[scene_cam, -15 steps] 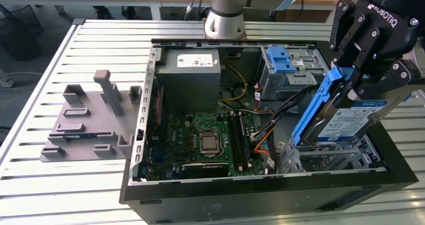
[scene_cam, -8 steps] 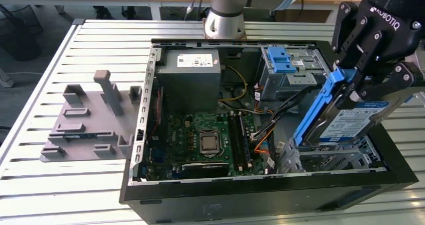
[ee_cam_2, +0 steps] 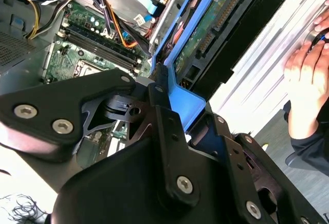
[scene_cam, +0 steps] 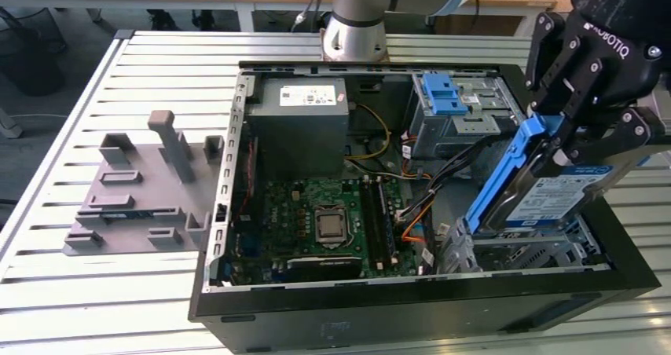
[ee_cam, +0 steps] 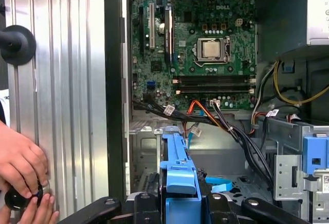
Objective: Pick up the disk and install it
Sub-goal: 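Insert the disk into the insertion slot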
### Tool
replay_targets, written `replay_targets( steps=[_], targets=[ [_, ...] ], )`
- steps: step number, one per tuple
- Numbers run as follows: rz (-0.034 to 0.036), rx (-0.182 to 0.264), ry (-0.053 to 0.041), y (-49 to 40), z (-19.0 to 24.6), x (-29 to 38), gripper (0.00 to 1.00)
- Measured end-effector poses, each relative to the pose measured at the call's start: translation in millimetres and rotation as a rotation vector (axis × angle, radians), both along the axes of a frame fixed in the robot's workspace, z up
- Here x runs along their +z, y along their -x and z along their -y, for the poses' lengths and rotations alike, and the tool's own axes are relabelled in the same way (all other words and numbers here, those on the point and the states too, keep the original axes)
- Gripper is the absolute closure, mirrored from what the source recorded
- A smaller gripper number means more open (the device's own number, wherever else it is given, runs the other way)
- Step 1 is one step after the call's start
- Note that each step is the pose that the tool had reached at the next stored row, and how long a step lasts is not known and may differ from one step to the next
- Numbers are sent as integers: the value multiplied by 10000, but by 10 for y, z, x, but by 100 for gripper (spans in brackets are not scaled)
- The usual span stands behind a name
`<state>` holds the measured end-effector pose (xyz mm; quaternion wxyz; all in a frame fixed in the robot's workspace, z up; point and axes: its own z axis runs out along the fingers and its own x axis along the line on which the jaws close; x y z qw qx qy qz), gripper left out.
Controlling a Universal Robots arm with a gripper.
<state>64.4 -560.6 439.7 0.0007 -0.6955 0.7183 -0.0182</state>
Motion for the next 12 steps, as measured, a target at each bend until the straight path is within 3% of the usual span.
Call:
replay_targets(
  steps=[12],
  targets=[
    [0,67,3,-10,-3,-51,64]
  ],
)
